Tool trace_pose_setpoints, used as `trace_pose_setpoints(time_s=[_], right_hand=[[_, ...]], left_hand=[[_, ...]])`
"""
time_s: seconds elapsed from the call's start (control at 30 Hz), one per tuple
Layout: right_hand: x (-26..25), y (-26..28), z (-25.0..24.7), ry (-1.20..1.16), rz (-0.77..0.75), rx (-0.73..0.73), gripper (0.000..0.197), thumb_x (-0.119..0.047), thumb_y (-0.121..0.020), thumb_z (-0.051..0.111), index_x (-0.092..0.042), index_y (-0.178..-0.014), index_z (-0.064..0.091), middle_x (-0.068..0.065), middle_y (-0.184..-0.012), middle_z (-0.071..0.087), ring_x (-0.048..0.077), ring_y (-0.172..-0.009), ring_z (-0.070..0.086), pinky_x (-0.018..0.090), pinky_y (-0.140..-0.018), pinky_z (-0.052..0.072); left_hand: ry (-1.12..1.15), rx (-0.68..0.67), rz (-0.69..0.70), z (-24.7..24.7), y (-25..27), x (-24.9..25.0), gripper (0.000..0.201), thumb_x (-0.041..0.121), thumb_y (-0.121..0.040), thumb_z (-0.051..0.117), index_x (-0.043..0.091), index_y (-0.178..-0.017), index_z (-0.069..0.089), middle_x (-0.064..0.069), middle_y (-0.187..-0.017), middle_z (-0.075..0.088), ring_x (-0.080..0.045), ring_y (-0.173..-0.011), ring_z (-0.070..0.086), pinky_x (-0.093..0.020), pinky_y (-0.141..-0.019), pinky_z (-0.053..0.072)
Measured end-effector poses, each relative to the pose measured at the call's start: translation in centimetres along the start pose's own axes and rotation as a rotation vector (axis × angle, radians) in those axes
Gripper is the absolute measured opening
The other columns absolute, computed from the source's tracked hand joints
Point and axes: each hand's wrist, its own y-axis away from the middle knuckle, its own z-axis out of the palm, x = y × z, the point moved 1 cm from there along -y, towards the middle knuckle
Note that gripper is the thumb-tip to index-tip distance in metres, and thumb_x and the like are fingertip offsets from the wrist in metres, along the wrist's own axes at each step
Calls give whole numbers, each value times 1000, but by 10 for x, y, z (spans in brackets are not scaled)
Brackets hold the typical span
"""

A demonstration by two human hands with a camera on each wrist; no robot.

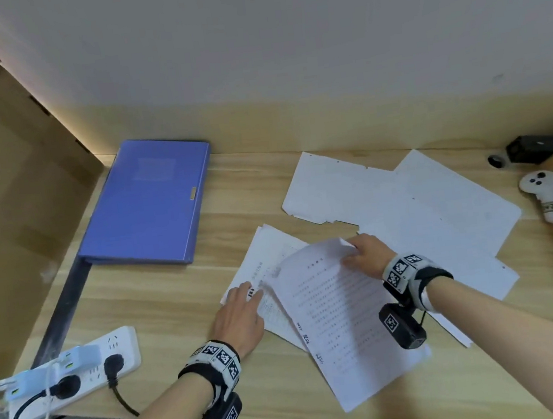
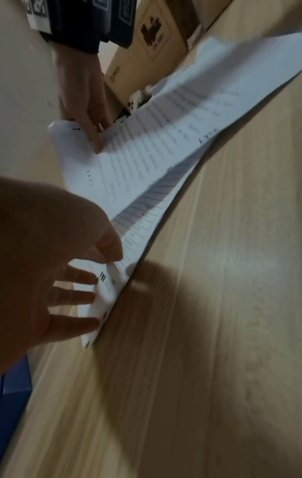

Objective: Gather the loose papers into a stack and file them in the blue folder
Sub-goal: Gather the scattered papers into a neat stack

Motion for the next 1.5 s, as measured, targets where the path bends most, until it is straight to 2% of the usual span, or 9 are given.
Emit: trace_pose_setpoints(time_s=[0.2,0.37,0.5,0.67,0.97,1.1,1.23,1.33,1.5], right_hand=[[-5,-31,32,-69,57,6,16,-18,-81,56,-10,-88,68,12,-90,71,30,-85,67,36,-73,53],[1,-42,46,-29,45,32,8,-18,-81,54,-13,-85,60,8,-84,65,31,-83,63,33,-68,47],[12,-40,38,-90,-19,97,36,-31,-81,62,-20,-115,61,-3,-104,66,20,-94,62,35,-81,53],[60,-24,-10,-171,113,282,46,-29,-85,64,-21,-130,54,-5,-121,59,14,-106,58,33,-93,49],[187,3,-92,-13,379,371,57,-28,-84,67,-16,-136,48,6,-140,47,25,-131,42,42,-102,42],[206,1,-101,159,479,284,58,-37,-79,71,-17,-128,47,5,-131,46,27,-124,42,42,-95,46],[219,-5,-105,181,518,230,56,-45,-73,74,-21,-120,55,3,-125,46,24,-122,37,36,-91,45],[219,-9,-115,-5,473,219,31,-35,-69,74,-15,-90,64,5,-98,61,25,-98,58,39,-73,50],[219,-16,-164,-146,413,411,8,-28,-80,68,-21,-83,65,2,-84,66,26,-82,62,31,-67,43]], left_hand=[[197,42,38,-14,-28,-11,35,9,-92,46,20,-116,69,7,-128,54,-15,-123,48,-28,-92,46],[347,122,-265,-42,-53,-6,28,12,-89,46,22,-82,72,4,-89,71,-23,-83,66,-37,-72,56],[233,204,-249,-65,-82,15,20,17,-90,45,22,-88,65,3,-90,70,-23,-77,62,-34,-65,50],[133,238,16,-84,-136,65,29,14,-91,47,19,-118,57,4,-122,57,-18,-115,53,-34,-77,48],[-298,-212,353,-72,-248,180,74,13,-82,62,23,-148,30,-7,-159,20,-29,-142,29,-44,-104,40],[-406,-221,364,-71,-268,205,69,17,-73,71,24,-132,37,-6,-132,34,-28,-115,42,-35,-72,41],[-443,-244,380,-73,-280,211,78,23,-68,78,24,-133,35,-4,-124,35,-25,-106,46,-34,-69,41],[-427,-286,372,-77,-283,213,88,23,-63,82,25,-136,33,-2,-126,35,-24,-108,46,-34,-73,47],[-419,-316,363,-80,-282,214,84,32,-68,75,25,-139,31,-2,-129,35,-24,-113,44,-33,-76,40]])
